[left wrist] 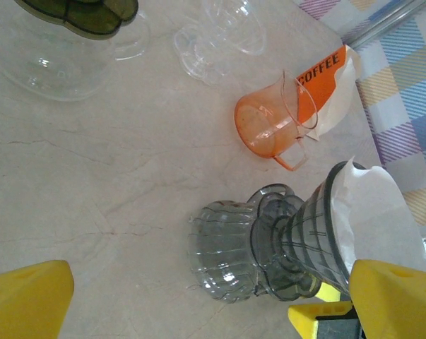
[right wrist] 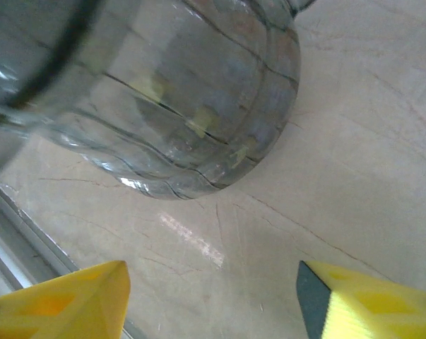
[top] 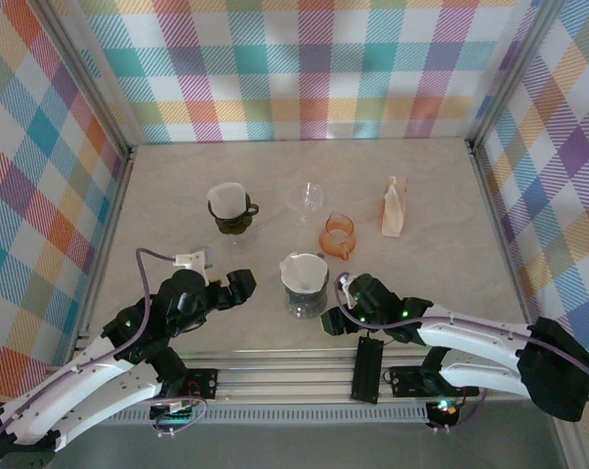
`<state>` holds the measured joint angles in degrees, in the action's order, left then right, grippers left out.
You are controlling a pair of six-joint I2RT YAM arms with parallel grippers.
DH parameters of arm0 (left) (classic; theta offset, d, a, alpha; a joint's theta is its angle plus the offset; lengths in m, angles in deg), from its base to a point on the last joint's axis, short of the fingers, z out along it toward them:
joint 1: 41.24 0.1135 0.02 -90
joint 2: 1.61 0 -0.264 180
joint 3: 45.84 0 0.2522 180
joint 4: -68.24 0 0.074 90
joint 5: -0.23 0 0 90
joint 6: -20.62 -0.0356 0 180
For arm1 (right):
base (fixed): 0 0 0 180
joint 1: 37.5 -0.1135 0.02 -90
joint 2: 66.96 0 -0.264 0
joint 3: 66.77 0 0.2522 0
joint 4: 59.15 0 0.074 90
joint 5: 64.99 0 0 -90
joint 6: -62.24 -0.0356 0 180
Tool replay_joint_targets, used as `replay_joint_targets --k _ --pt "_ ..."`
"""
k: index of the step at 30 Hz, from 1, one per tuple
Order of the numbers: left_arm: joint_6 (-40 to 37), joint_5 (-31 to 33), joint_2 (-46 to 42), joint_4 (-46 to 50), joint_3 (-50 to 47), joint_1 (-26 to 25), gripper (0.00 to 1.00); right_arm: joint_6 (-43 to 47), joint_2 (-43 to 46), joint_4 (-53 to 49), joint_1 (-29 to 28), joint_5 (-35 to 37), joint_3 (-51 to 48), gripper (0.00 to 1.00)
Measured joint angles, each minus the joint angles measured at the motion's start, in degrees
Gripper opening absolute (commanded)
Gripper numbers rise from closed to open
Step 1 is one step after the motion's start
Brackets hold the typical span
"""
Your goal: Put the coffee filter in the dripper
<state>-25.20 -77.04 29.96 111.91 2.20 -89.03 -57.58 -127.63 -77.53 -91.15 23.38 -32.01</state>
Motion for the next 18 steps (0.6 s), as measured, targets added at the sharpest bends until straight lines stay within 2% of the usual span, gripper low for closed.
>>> replay_joint_targets --k 5,18 --pt "0.0 0.48 -0.11 0.24 0.04 0.0 1.0 -0.5 -1.51 6.73 -0.04 0.07 -2.84 0.57" --pt "0.0 1.36 -0.59 0.24 0.04 0.0 1.0 -1.29 -7.02 18.91 -0.44 2.51 -4.02 0.52"
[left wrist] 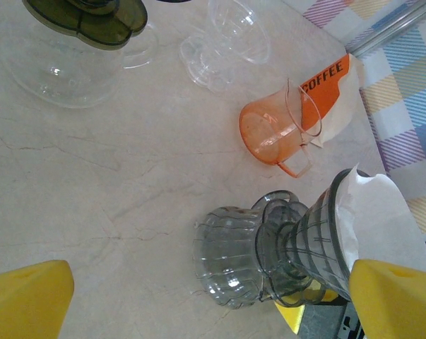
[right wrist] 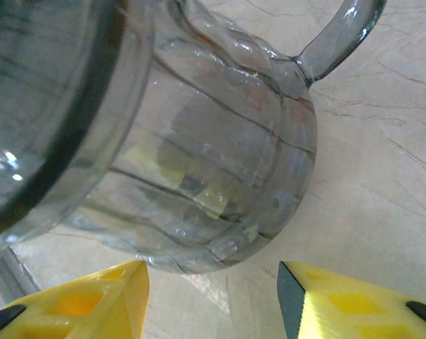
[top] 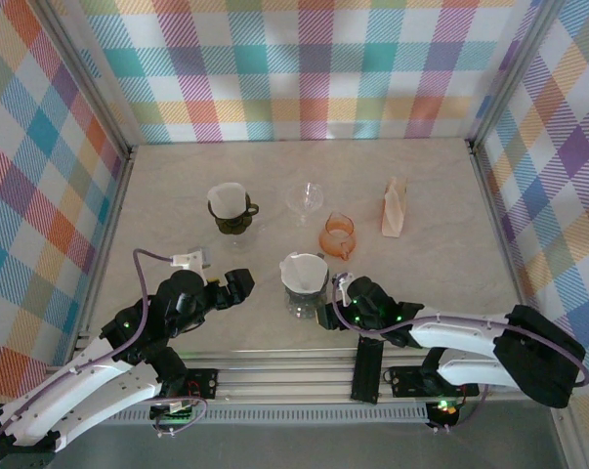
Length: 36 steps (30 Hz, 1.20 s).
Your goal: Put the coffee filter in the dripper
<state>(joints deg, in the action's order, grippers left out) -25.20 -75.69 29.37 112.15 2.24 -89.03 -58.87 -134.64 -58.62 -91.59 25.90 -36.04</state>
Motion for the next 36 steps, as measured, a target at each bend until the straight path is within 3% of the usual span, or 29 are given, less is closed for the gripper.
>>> replay_joint_targets --k 14,23,36 --pt "0.0 0.72 -4.28 1.7 0.0 0.0 1.0 0.09 -11.56 8.63 -0.15 1.92 4.26 0.52" --pt "0.0 1.97 -6.34 2.91 -0.02 0.0 1.0 1.62 -22.21 12.22 0.22 4.52 12.15 0.49" --pt "0.0 2.8 -7.98 4.11 -0.02 0.0 1.0 3.28 -33.68 13.25 3.96 2.73 24.2 0.49"
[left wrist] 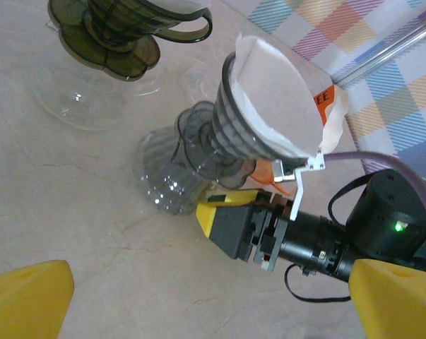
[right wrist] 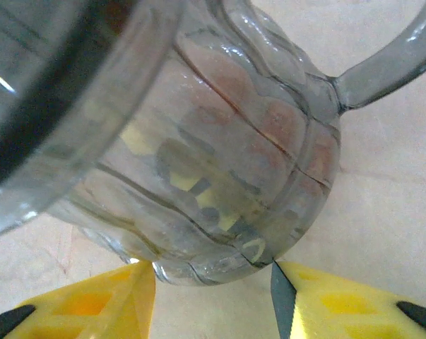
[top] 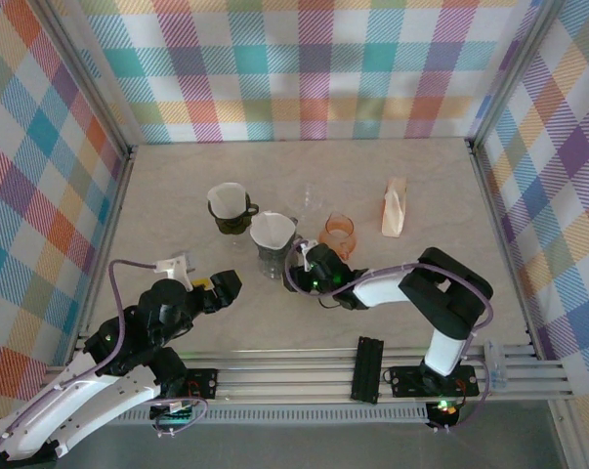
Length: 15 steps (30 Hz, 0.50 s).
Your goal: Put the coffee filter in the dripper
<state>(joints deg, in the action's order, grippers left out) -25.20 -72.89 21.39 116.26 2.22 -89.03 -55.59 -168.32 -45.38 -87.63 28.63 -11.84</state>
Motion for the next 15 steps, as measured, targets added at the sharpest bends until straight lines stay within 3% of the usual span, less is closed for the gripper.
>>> replay_joint_targets --k 10,15 --pt "0.39 -0.02 -0.7 0.17 -2.21 0.0 1.0 -1.29 -2.16 -0.13 0.68 -0.2 2.03 0.63" --pt "1.05 0.44 -1.11 0.31 -2.6 0.0 1.0 -3.26 3.82 -2.03 0.68 -0.17 -3.52 0.69"
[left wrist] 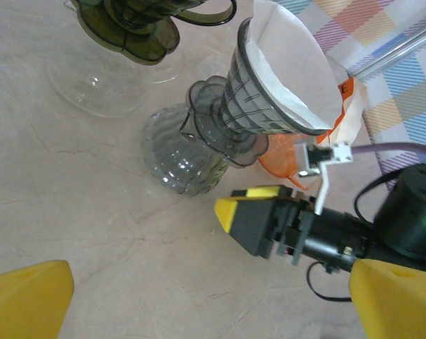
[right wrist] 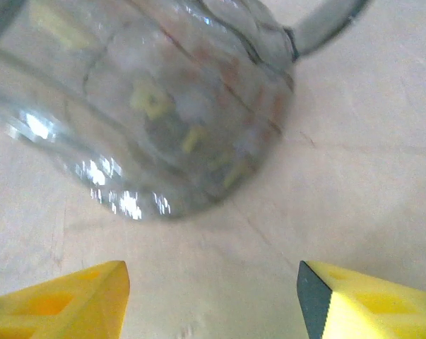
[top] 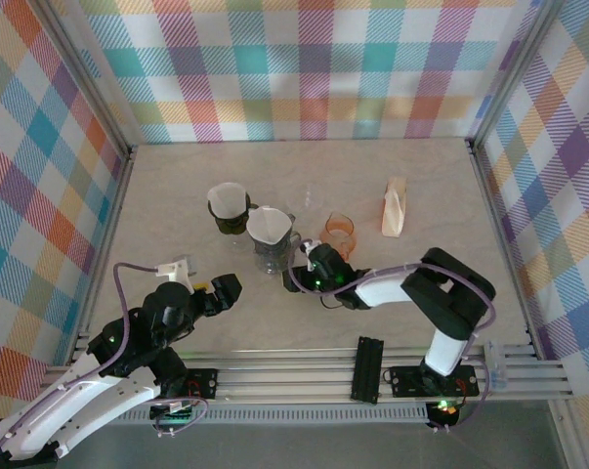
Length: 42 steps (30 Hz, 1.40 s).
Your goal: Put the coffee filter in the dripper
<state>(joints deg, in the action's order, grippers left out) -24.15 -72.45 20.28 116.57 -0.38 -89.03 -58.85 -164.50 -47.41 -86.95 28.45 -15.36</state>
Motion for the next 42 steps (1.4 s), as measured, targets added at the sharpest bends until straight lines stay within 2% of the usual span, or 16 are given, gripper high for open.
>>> replay_joint_targets --k 5,9,14,20,27,32,42 --pt "0.13 0.35 0.55 -0.26 -0.28 0.0 1.0 -2.14 11.34 -8.0 -0.11 1.68 -3.34 0.73" --pt "0.39 0.13 2.1 -0.83 -1.77 0.0 1.0 -3.61 20.83 -18.14 -0.11 6.01 -2.19 0.77" --pt "0.42 -0.35 4.09 -1.84 -3.19 0.0 1.0 -3.89 25.46 -30.88 2.6 11.02 3.37 0.77" --pt "0.42 -1.14 4.15 -2.21 -3.39 0.0 1.0 -2.89 23.63 -38.23 13.16 12.13 9.86 0.75" --pt "0.44 -1.38 4.0 -2.36 -3.5 0.0 1.0 -1.27 12.68 -40.59 21.75 9.44 17.94 0.66" --pt "0.46 -1.36 3.76 -2.36 -3.98 0.0 1.0 -1.01 6.47 -41.38 23.65 7.3 21.57 0.6" --pt "0.46 -1.27 3.76 -2.34 -4.13 0.0 1.0 0.44 1.92 -43.58 23.78 5.18 24.15 0.35"
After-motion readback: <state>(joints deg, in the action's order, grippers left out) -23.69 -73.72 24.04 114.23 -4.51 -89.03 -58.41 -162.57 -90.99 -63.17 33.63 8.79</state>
